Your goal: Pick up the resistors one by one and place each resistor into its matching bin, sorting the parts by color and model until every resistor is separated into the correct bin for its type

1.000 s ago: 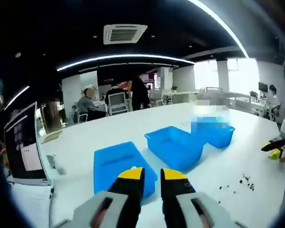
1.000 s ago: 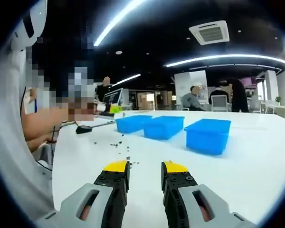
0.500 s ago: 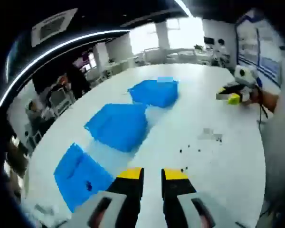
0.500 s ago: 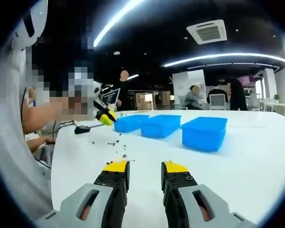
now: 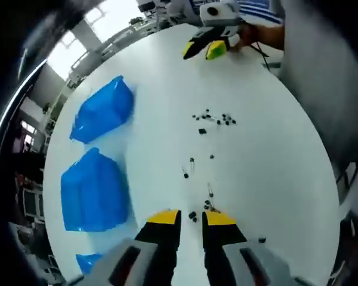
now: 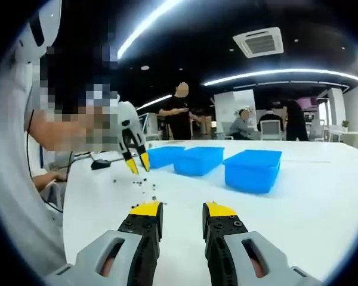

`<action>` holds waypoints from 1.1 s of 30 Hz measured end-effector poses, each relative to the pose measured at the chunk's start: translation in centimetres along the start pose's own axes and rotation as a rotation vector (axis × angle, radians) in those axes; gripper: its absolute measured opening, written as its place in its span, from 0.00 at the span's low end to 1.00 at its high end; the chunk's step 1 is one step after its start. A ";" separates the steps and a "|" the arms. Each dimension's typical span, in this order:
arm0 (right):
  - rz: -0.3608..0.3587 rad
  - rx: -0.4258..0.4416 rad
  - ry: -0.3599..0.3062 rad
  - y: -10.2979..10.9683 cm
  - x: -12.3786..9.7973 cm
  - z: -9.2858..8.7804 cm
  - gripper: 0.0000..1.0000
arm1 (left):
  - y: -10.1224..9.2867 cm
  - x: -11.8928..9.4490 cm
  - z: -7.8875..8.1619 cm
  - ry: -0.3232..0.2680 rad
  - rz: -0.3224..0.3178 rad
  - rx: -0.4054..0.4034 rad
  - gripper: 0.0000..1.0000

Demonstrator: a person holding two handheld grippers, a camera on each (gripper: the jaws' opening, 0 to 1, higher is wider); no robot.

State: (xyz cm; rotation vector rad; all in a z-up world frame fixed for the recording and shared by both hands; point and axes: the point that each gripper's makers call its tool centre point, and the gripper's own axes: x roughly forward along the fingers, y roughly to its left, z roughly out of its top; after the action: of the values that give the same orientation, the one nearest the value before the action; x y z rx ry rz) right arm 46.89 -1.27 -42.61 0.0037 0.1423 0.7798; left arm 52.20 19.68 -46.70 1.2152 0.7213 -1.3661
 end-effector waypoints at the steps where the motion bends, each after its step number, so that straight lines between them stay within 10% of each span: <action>1: -0.003 0.003 -0.002 -0.1 -0.1 0.1 0.29 | -0.1 0.2 -0.2 0.018 -0.009 0.007 0.17; 20: -0.014 0.009 -0.007 -0.8 -0.2 0.0 0.28 | -0.2 1.1 -1.3 0.111 -0.064 0.095 0.09; 33: -0.013 0.012 -0.002 -0.3 -0.2 -0.2 0.28 | 0.9 -0.3 -0.6 0.023 0.003 0.079 0.09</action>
State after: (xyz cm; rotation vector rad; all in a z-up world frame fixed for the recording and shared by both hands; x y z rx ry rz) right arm 46.92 -1.67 -42.79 0.0149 0.1455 0.7663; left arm 53.21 20.16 -46.42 1.2959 0.6862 -1.3911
